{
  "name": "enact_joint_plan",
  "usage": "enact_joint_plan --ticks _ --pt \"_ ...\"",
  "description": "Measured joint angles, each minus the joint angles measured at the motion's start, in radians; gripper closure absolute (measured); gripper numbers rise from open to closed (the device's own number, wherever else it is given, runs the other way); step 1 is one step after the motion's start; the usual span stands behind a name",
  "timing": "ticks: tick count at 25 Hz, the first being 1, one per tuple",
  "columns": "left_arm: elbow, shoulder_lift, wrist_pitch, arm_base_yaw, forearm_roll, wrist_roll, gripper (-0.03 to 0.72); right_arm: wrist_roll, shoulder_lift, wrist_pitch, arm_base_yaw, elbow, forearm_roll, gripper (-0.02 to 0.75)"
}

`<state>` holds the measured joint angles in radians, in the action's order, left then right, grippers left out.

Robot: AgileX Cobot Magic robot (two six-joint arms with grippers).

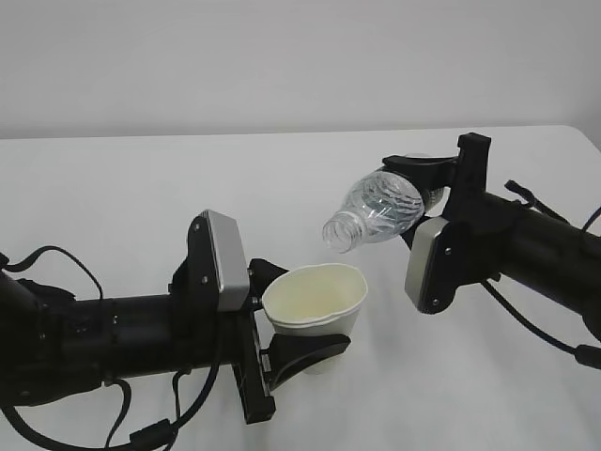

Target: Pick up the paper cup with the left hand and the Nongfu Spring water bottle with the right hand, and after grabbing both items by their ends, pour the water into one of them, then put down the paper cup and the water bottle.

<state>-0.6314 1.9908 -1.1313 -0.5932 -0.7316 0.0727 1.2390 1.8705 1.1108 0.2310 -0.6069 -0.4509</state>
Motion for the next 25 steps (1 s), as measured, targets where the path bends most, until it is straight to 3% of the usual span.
enact_joint_plan --ticks 25 --pt "0.0 0.0 0.001 0.0 0.025 0.0 0.254 0.069 0.0 0.0 0.0 -0.012 0.002 0.301"
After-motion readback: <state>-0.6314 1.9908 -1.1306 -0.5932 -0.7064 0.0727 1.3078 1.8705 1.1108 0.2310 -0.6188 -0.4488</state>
